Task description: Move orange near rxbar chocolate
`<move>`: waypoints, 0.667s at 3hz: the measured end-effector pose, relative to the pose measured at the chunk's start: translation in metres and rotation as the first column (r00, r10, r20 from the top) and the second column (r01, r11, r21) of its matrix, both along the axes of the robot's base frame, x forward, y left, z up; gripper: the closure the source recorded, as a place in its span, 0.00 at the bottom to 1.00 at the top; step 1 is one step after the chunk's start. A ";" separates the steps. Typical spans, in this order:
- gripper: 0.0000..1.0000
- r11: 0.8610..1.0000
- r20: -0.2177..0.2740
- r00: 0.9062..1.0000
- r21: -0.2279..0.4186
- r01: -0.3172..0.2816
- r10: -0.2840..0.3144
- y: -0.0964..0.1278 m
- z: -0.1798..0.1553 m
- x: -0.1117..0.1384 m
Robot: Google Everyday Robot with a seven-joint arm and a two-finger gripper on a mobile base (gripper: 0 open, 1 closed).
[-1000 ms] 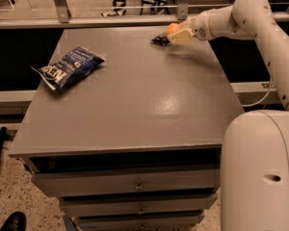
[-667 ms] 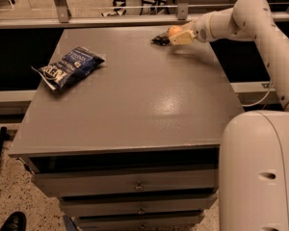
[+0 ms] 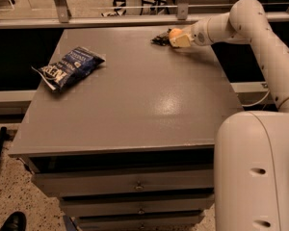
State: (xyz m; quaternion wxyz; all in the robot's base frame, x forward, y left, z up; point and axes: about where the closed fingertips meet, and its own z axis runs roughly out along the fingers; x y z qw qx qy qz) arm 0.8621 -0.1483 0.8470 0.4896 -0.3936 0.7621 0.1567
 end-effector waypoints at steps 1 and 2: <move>0.12 1.000 -0.016 1.000 0.005 0.004 -0.004 0.000 -0.006 0.001; 0.00 1.000 -0.025 1.000 0.007 0.008 -0.008 0.000 -0.010 0.001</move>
Offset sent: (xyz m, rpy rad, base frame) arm -0.0016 -0.0100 -0.0092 0.0094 0.0319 -0.0235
